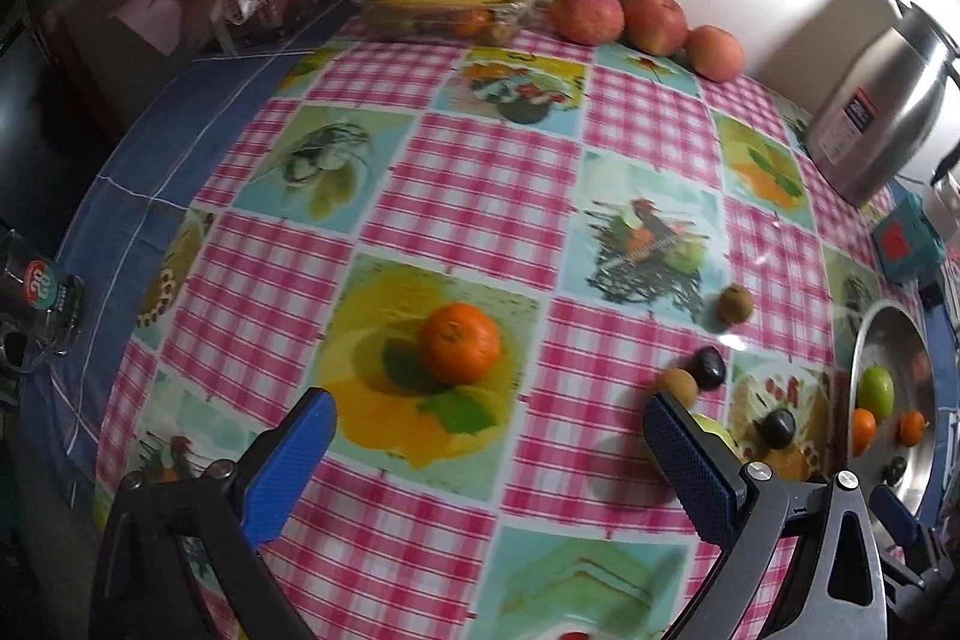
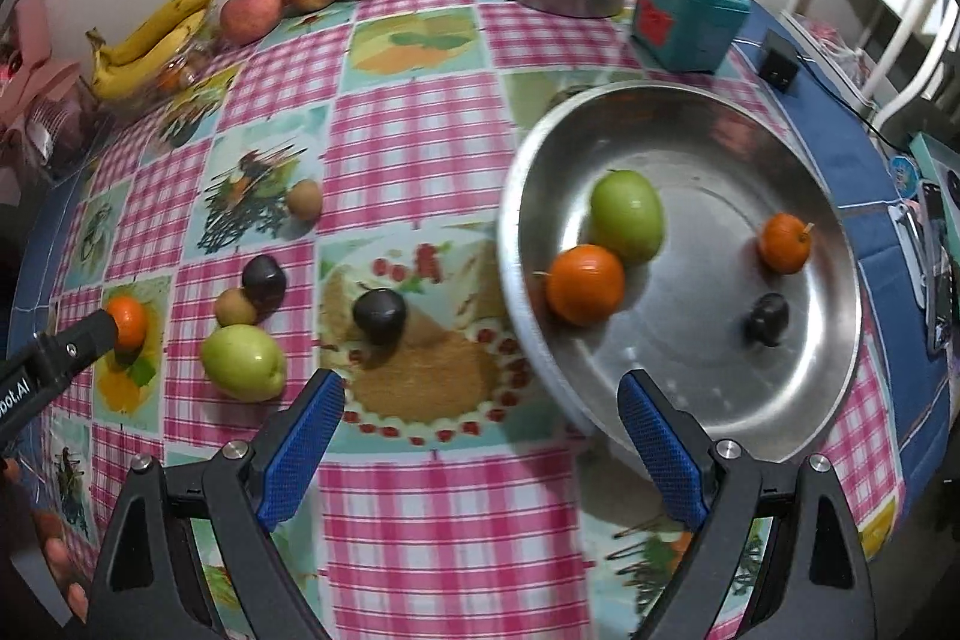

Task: Organize fruits
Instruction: 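Move the left tool to a loose tangerine while the right tool reaches a pale green mango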

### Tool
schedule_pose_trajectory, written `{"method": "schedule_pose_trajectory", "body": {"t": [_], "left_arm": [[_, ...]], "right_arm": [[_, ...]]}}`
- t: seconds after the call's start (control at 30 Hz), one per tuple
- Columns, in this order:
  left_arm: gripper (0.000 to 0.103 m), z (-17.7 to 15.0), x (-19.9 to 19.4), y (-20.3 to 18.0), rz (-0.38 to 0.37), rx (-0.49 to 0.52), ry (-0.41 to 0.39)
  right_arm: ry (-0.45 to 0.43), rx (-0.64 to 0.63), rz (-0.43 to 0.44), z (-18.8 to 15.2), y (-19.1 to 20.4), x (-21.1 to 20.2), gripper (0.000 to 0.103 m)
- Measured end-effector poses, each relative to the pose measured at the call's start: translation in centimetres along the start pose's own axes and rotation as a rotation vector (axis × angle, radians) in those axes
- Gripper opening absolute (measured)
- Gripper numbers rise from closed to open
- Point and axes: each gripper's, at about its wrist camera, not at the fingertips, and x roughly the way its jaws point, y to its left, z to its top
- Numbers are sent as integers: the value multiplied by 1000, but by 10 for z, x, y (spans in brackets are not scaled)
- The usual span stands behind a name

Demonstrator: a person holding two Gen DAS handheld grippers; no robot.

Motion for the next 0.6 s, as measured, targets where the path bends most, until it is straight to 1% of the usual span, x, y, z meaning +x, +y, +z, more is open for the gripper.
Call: {"method": "schedule_pose_trajectory", "body": {"t": [0.17,0.33,0.6], "left_arm": [[103,8,-1,16,-5,-40,-15],[103,11,6,27,-9,-63,-2],[103,15,23,32,-3,-35,15]], "right_arm": [[5,-15,24,0,16,3,93],[2,-28,79,2,33,4,93],[22,-19,131,4,58,14,93]]}}
